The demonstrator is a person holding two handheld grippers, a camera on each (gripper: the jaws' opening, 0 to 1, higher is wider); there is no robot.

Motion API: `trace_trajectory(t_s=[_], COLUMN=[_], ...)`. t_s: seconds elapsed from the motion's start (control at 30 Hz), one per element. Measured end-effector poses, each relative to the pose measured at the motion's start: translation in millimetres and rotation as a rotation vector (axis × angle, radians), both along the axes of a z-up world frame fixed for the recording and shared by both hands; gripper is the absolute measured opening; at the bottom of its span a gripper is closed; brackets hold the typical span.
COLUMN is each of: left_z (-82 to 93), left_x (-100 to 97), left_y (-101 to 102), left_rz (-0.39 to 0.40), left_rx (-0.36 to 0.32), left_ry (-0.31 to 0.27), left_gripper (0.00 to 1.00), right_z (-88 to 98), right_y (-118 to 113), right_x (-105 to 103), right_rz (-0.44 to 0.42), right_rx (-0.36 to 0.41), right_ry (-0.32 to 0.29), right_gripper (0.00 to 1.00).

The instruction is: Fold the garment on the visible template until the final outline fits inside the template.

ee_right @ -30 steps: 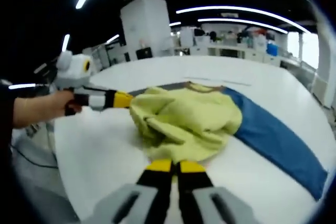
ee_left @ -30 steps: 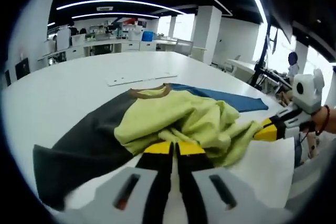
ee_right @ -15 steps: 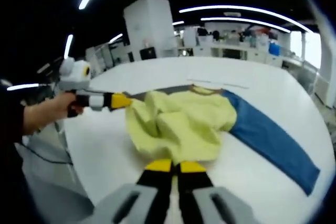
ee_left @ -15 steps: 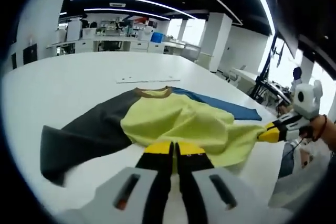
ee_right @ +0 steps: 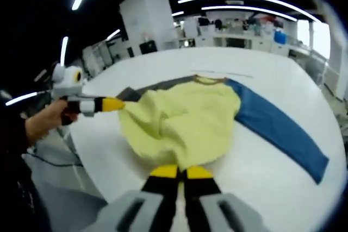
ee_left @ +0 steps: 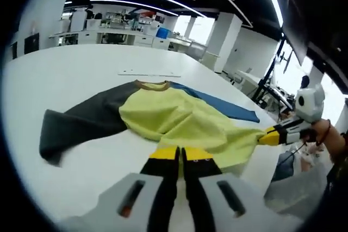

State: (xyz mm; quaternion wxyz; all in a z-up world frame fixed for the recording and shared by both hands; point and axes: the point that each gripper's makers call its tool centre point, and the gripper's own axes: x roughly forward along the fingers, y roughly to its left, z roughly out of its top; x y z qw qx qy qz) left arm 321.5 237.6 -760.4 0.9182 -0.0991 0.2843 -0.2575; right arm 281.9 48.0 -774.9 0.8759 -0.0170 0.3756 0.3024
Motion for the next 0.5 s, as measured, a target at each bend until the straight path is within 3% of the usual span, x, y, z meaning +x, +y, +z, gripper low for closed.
trace_trajectory(t_s=[0.33,0.5], left_z=[-19.1,-28.8], left_x=[-32.2,-41.8], left_y=[-31,-46], left_rz=[-0.072,-0.076], left_rx=[0.021,-0.002], left_ry=[0.080,0.138], left_gripper=[0.00,0.00], right_z=[-12.2,-23.1], right_y=[-29,-46], right_x=[-6,-6], right_rz=[-0.039,-0.053], right_rx=[-0.071,-0.116], right_ry=[0.039,0.059], right_gripper=[0.00,0.00])
